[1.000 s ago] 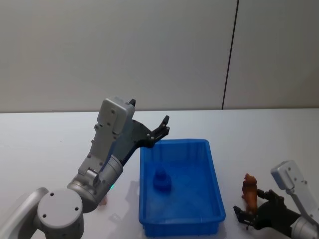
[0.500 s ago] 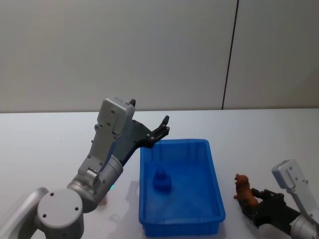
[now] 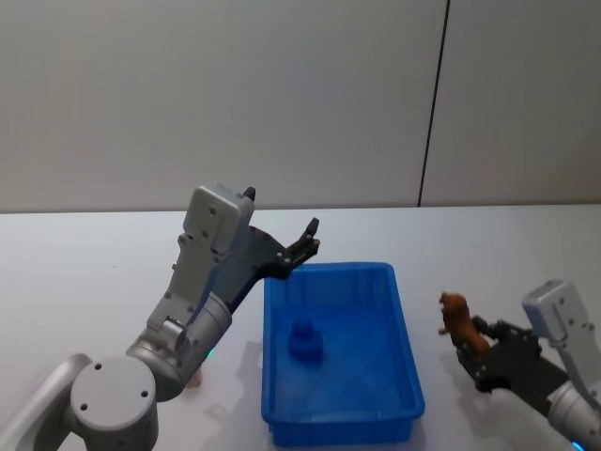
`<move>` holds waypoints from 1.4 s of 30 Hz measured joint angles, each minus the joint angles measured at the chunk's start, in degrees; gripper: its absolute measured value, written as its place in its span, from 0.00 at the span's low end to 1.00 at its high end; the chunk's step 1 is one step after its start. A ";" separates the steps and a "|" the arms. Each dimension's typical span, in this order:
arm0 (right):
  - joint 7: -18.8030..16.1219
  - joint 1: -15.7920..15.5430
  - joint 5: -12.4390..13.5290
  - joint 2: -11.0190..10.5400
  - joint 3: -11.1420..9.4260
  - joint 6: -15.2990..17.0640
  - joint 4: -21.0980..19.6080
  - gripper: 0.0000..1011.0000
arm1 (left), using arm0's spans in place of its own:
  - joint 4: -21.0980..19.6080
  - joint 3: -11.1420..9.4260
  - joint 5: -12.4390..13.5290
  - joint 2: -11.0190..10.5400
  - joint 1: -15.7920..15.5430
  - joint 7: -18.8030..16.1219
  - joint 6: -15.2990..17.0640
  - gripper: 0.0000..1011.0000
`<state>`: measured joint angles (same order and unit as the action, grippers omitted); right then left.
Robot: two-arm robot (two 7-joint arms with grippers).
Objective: Pick up the two dolls from the table and place them into the box.
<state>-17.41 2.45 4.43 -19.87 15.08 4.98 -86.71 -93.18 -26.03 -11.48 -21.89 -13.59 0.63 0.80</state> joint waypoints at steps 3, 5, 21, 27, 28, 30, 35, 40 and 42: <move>0.45 0.28 -0.28 0.14 -0.02 -1.33 -0.64 0.34 | 0.00 0.00 0.00 0.00 0.00 0.00 0.00 0.99; 0.64 0.65 -0.57 0.36 -0.02 -2.64 -1.22 0.34 | 0.00 0.00 0.00 0.00 0.00 0.00 0.00 0.99; -4.21 5.25 -1.90 4.25 2.13 -5.89 -2.77 0.34 | 0.00 0.00 0.00 0.00 0.00 0.00 0.00 0.99; -6.47 6.90 -2.34 6.14 3.43 -4.28 -1.58 0.35 | 0.00 0.00 0.00 0.00 0.00 0.00 0.00 0.99; -7.05 7.59 -2.56 6.94 3.96 -3.48 -0.89 0.37 | 0.00 0.00 0.00 0.00 0.00 0.00 0.00 0.99; -7.23 7.96 -2.69 7.38 4.25 -3.06 -0.46 0.45 | 0.00 0.00 0.00 0.00 0.00 0.00 0.00 0.99; -7.09 9.09 -3.11 8.71 5.03 -1.97 1.01 0.59 | 0.00 0.00 0.00 0.00 0.00 0.00 0.00 0.99; -6.56 9.70 -3.24 9.23 5.23 -1.77 1.79 0.77 | 0.00 0.00 0.00 0.00 0.00 0.00 0.00 0.99; -6.32 9.84 -3.23 9.23 5.14 -1.89 1.98 0.84 | 0.00 0.00 0.00 0.00 0.00 0.00 0.00 0.99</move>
<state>-23.73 12.30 1.20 -10.63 20.22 3.08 -84.73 -93.18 -26.02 -11.48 -21.89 -13.59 0.63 0.80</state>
